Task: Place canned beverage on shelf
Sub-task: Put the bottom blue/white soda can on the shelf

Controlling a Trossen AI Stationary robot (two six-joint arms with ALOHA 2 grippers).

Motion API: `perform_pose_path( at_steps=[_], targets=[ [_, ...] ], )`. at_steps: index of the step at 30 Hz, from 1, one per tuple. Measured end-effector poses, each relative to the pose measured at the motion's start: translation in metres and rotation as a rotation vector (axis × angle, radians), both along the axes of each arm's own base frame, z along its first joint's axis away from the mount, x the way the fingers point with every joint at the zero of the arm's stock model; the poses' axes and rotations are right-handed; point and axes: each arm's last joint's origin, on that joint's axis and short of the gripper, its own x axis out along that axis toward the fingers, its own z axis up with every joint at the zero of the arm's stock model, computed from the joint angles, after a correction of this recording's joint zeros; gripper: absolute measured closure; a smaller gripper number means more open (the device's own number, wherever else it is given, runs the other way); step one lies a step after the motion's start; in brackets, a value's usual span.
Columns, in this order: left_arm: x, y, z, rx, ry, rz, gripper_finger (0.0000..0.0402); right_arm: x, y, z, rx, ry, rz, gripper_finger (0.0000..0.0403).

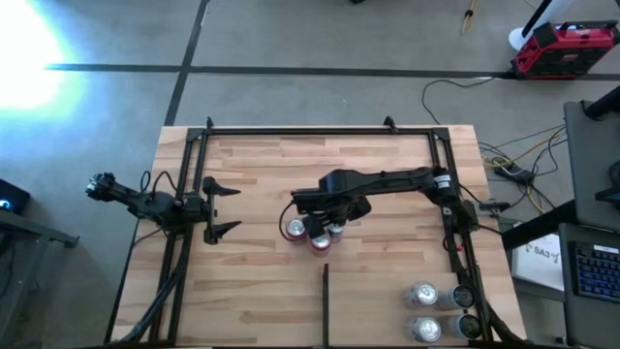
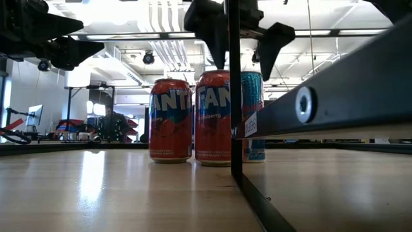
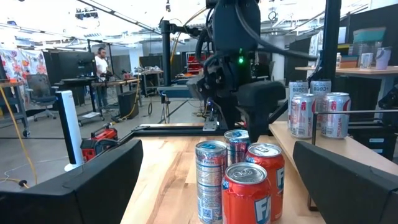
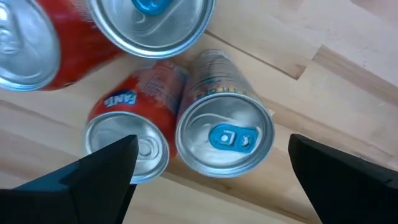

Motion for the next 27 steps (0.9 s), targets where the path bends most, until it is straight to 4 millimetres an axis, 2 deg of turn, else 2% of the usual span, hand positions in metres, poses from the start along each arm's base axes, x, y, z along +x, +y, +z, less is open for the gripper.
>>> perform_pose_path(
  at_steps=[8,21,27],
  targets=[
    [0.0,0.0,0.0,0.0,0.0,0.0,0.0002,-0.001,-0.002,0.005,-0.046,-0.003,-0.017,0.0003],
    [0.0,0.0,0.0,0.0,0.0,0.0,0.0002,0.008,-0.007,-0.023,-0.077,0.08,-0.126,0.0003],
    [0.0,0.0,0.0,0.0,0.0,0.0,0.0002,0.008,-0.005,-0.024,-0.075,0.087,-0.158,0.0004]
  ],
)
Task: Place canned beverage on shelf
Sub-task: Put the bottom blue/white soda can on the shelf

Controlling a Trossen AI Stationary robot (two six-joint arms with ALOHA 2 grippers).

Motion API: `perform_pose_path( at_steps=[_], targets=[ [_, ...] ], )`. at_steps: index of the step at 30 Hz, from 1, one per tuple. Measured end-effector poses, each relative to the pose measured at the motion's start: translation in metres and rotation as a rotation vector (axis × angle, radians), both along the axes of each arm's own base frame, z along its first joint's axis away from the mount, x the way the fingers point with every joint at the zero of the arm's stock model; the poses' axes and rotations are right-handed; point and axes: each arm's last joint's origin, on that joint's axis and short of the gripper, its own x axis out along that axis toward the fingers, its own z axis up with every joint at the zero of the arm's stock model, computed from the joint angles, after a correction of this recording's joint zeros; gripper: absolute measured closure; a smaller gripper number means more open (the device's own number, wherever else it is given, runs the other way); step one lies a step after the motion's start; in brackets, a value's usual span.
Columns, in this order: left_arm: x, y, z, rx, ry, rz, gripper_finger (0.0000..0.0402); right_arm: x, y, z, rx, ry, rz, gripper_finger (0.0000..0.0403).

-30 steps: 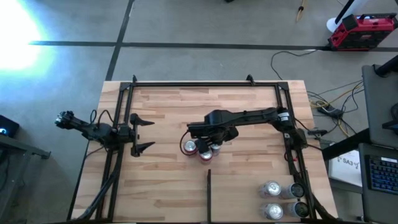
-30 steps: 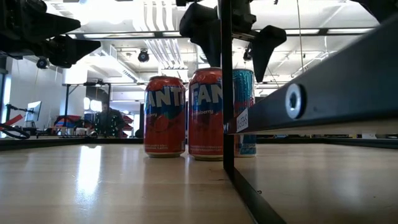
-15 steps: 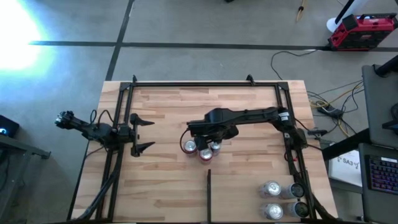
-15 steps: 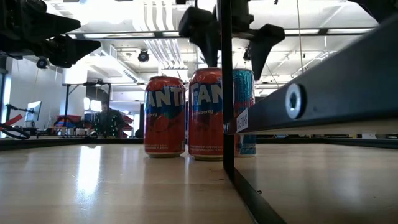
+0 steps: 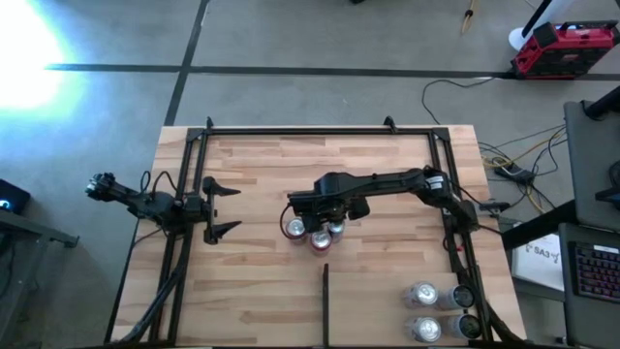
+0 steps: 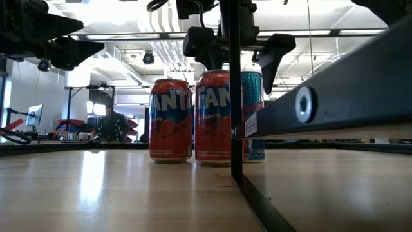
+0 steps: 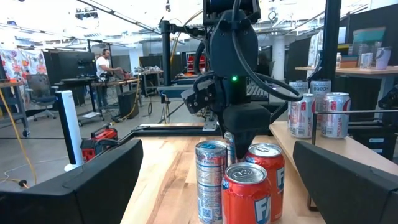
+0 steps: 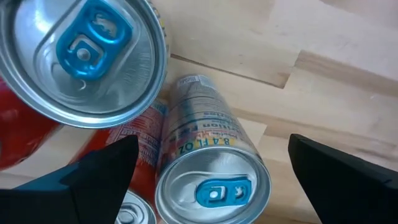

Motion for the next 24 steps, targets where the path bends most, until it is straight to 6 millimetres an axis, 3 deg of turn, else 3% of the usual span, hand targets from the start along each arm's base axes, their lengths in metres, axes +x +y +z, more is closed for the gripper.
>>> perform_pose_path(
  at_steps=[5,15,24],
  targets=[
    [0.0,0.0,0.0,0.0,0.0,0.0,0.0002,-0.001,0.002,-0.001,0.015,0.009,-0.049,0.0036],
    [0.0,0.0,0.0,0.0,0.0,0.0,0.0002,-0.004,0.004,-0.004,0.011,0.046,-0.108,0.0174],
    [0.0,0.0,0.0,0.0,0.0,0.0,0.0002,-0.012,0.008,0.002,0.035,0.092,-0.134,0.0174]
  ],
)
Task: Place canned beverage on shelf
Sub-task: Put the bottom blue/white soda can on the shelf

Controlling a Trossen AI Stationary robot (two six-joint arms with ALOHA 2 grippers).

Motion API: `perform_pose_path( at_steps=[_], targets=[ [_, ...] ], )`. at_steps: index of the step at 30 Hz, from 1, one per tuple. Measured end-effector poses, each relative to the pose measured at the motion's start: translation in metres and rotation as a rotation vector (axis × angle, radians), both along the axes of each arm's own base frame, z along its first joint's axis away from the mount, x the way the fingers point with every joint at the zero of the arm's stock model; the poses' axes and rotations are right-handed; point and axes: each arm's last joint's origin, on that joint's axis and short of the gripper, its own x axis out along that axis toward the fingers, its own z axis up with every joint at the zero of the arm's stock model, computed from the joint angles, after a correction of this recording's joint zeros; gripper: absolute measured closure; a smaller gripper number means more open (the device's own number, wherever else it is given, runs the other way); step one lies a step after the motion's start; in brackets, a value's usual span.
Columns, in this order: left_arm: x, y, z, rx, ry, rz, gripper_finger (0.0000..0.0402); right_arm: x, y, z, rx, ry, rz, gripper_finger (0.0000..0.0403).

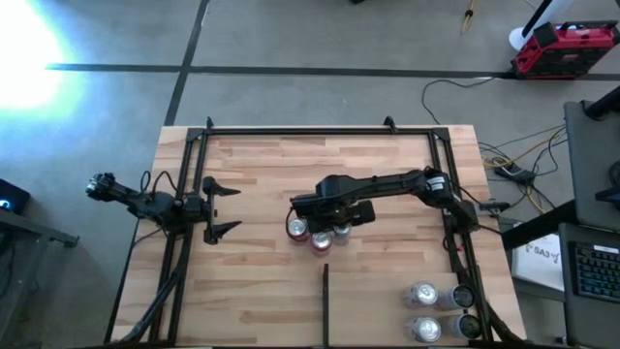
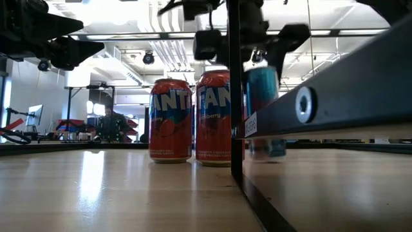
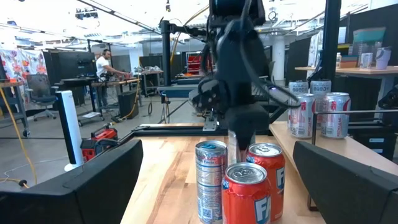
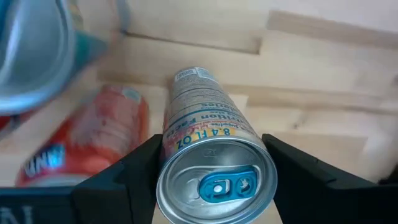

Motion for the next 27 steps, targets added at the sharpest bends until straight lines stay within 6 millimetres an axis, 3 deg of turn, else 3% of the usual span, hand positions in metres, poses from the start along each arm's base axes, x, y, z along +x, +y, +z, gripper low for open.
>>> perform_pose_path(
  at_steps=[7,12,21,27],
  targets=[
    [0.0,0.0,0.0,0.0,0.0,0.0,0.0002,-0.024,0.008,0.04,-0.011,-0.085,-0.059,0.0174],
    [0.0,0.0,0.0,0.0,0.0,0.0,0.0002,-0.051,0.028,0.06,-0.034,-0.112,-0.123,0.0174],
    [0.0,0.0,0.0,0.0,0.0,0.0,0.0002,-0.093,0.069,0.059,-0.035,-0.051,-0.157,0.0174],
    [0.0,0.0,0.0,0.0,0.0,0.0,0.0002,-0.101,0.099,0.061,0.007,-0.047,-0.144,0.0174]
  ],
)
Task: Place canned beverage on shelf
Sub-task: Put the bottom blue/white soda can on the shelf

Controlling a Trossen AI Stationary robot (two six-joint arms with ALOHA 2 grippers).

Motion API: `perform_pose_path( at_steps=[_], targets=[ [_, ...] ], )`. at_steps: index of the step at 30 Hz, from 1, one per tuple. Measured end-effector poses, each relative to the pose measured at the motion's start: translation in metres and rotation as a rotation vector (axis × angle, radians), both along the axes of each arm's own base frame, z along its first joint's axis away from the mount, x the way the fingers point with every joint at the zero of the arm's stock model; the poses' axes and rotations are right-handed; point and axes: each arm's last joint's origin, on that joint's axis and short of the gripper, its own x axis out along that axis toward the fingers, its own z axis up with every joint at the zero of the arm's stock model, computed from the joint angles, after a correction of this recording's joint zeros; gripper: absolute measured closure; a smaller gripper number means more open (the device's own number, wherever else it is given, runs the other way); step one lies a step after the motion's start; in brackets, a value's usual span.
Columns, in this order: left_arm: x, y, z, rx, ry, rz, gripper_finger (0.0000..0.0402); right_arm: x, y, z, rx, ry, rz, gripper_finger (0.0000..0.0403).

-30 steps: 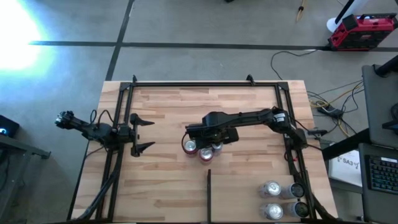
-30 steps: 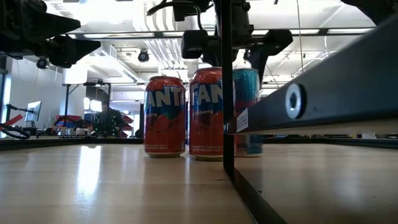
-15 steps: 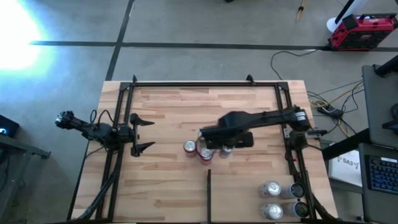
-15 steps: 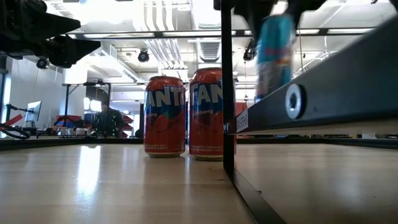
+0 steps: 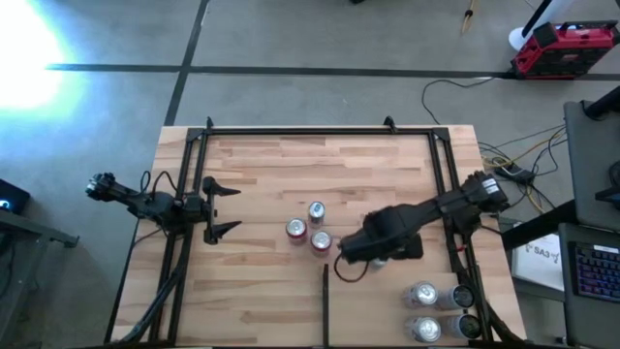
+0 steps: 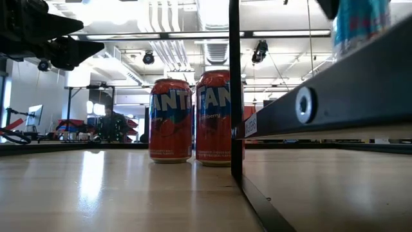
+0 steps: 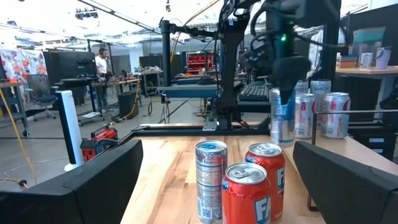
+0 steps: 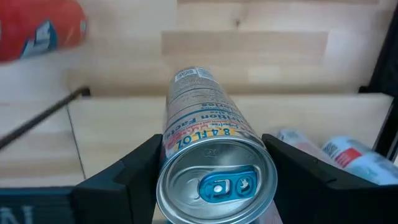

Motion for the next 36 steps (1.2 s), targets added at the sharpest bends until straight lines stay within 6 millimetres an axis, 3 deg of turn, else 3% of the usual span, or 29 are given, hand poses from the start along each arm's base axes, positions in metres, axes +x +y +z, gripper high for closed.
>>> perform_pose_path(
  at_steps=[10,20,36],
  targets=[
    [0.0,0.0,0.0,0.0,0.0,-0.001,0.0002,-0.016,0.045,0.008,0.051,-0.039,0.077,0.0174],
    [0.0,0.0,0.0,0.0,0.0,0.0,0.0002,-0.033,0.073,0.008,0.061,-0.046,0.151,0.0174],
    [0.0,0.0,0.0,0.0,0.0,0.0,0.0002,-0.024,0.106,-0.008,0.129,-0.044,0.189,0.0174]
  ],
)
